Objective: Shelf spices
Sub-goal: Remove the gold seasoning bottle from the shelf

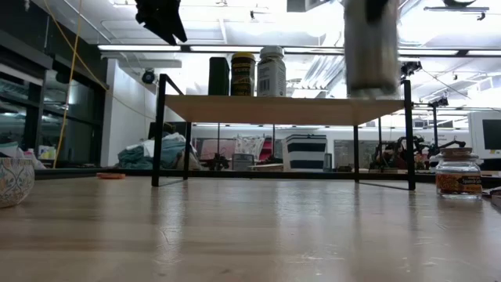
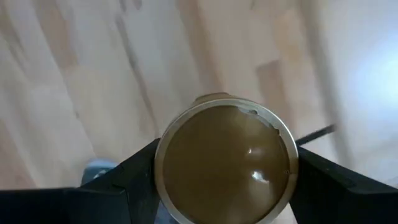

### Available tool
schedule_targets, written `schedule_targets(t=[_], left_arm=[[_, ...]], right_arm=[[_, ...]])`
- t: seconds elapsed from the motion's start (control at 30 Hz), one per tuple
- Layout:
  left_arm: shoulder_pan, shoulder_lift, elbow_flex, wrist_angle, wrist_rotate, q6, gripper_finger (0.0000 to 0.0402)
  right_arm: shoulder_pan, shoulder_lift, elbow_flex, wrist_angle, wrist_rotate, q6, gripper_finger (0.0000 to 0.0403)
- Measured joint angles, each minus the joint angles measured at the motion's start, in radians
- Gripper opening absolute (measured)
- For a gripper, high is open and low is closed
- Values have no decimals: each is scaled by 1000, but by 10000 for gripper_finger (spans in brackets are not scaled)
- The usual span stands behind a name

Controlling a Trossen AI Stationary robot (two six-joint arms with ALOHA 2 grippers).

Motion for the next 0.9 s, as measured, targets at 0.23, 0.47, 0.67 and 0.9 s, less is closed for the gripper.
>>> schedule_targets(t=[0.23,0.47,0.67,0.9], left_arm=[[0,0,0,0,2,15,330],[0,0,0,0,1,17,330],[0,0,0,-1,2,10,330],[0,0,0,0,1,9,330]], right_arm=[[12,-14,-325,321,-108,23,264],[5,-22,-467,472,-134,102,272],[4,-18,-456,489,-170,91,276],[-19,-14,-386,468,-235,6,310]])
